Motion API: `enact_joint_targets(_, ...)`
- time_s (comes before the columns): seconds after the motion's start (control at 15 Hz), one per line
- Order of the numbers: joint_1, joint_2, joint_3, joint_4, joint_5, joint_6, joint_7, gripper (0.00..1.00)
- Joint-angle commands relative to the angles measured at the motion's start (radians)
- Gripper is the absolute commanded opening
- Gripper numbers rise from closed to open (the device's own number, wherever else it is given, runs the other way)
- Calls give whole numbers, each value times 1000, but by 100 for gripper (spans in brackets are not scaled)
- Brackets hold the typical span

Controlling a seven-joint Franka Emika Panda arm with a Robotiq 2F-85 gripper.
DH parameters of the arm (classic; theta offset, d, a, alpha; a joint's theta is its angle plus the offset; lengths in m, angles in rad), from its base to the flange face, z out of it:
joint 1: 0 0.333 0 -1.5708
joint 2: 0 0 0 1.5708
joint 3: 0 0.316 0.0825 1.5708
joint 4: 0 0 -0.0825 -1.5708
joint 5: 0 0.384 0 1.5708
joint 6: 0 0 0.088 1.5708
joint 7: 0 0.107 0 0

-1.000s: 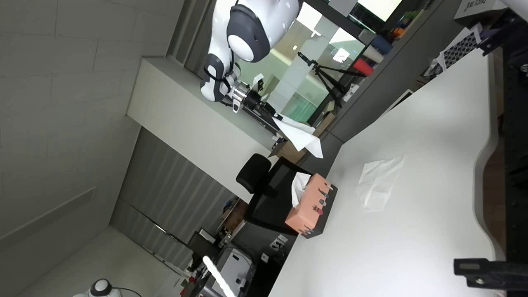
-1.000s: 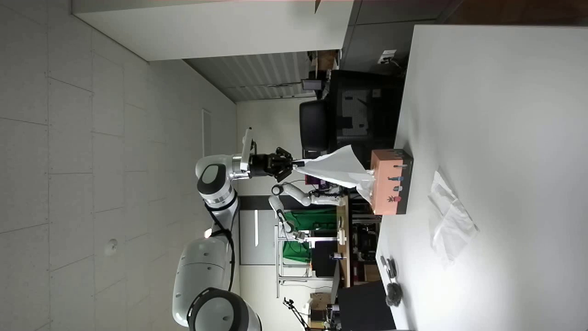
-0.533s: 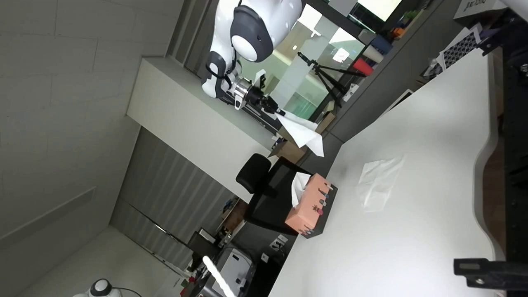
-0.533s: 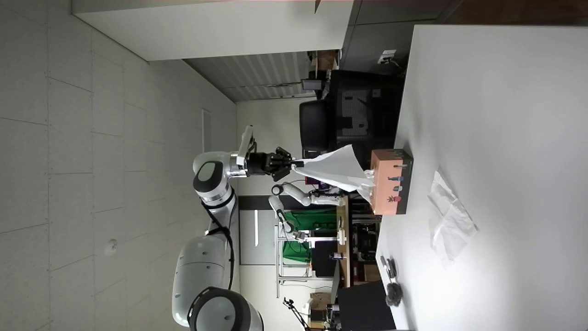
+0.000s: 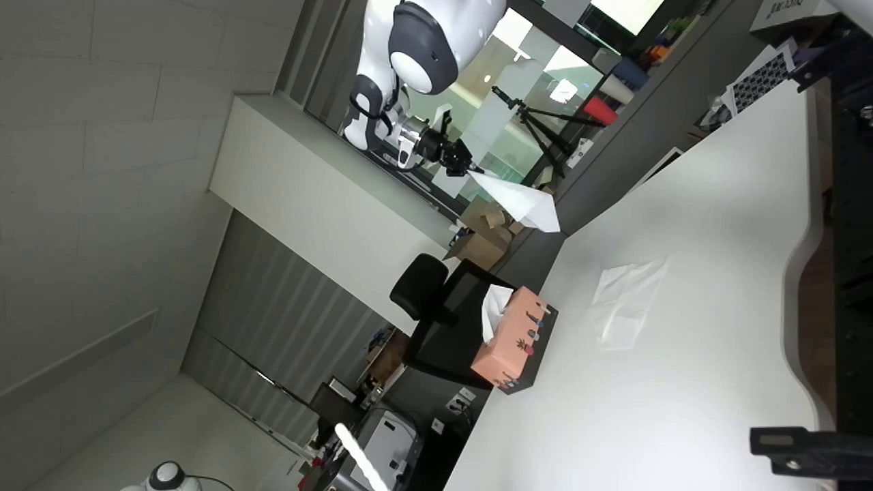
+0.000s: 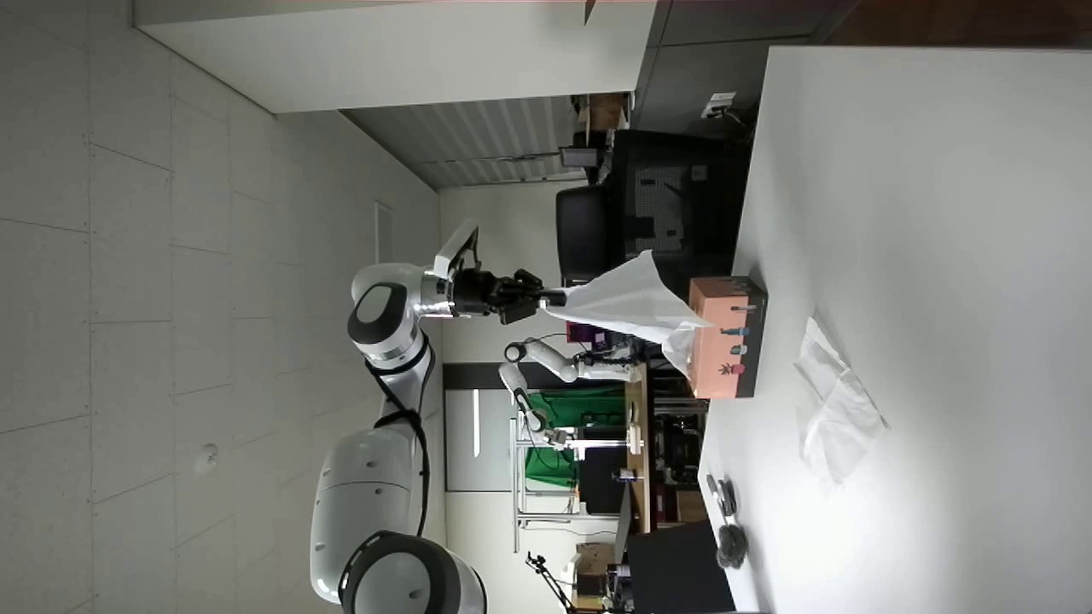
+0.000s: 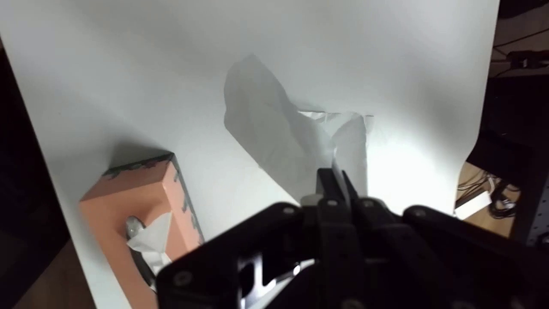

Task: Remove a tissue from the box

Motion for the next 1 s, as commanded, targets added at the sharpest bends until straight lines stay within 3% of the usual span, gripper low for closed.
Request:
enact_joint_targets(0.0,-7,-9,23,-7,6,-83,-149,0)
enact_joint_targets(0.4,33,36,19,18,-10,-115,-264,0)
enact_joint_targets(0.93,36,47,19,19,-1,-110,-252,1)
